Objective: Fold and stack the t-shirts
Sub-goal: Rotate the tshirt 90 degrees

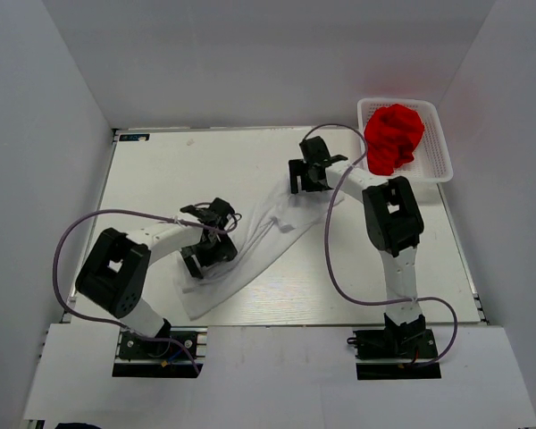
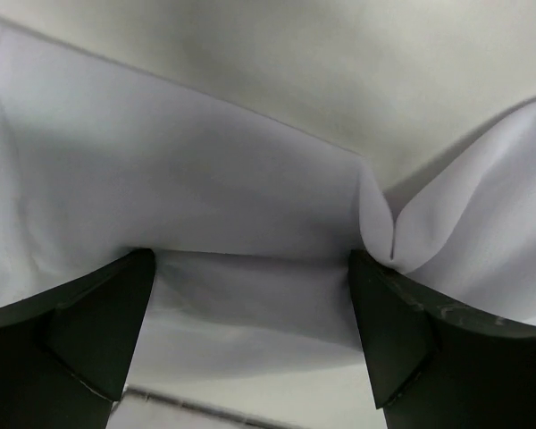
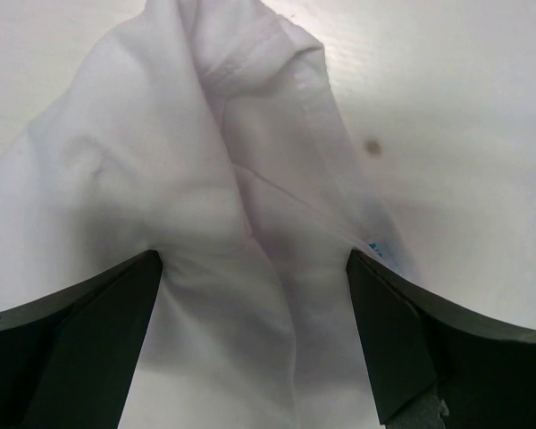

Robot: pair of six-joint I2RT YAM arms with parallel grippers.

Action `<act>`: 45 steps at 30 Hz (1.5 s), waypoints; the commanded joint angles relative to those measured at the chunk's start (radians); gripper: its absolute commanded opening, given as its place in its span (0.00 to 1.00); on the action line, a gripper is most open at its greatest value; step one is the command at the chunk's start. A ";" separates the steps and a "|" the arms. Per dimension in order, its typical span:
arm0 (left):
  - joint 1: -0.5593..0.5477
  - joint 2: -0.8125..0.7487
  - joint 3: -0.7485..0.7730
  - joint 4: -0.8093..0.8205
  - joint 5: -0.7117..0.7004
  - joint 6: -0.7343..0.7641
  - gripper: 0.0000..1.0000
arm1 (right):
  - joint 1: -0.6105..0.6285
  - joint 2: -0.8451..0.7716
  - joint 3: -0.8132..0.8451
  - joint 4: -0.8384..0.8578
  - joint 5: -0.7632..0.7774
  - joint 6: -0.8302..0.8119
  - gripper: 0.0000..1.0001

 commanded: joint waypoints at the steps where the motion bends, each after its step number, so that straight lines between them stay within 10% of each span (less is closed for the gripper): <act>1: -0.045 -0.081 -0.033 -0.163 0.062 -0.044 1.00 | 0.000 0.118 0.083 0.055 -0.100 -0.156 0.90; 7: -0.065 -0.309 0.052 -0.324 -0.068 -0.083 1.00 | 0.006 0.164 0.235 0.054 -0.107 -0.196 0.90; 18: -0.046 -0.397 0.124 -0.188 -0.366 -0.032 1.00 | 0.094 -0.147 0.043 -0.024 -0.083 -0.034 0.90; 31: -0.046 -0.388 0.059 0.029 -0.220 0.209 1.00 | 0.158 -0.076 -0.057 -0.111 -0.064 0.192 0.90; 39: -0.060 -0.357 -0.010 0.116 -0.104 0.278 1.00 | 0.046 0.148 0.172 -0.232 -0.025 0.137 0.90; 45: -0.060 -0.255 -0.010 0.116 -0.074 0.301 1.00 | 0.000 0.377 0.560 -0.206 -0.085 -0.296 0.90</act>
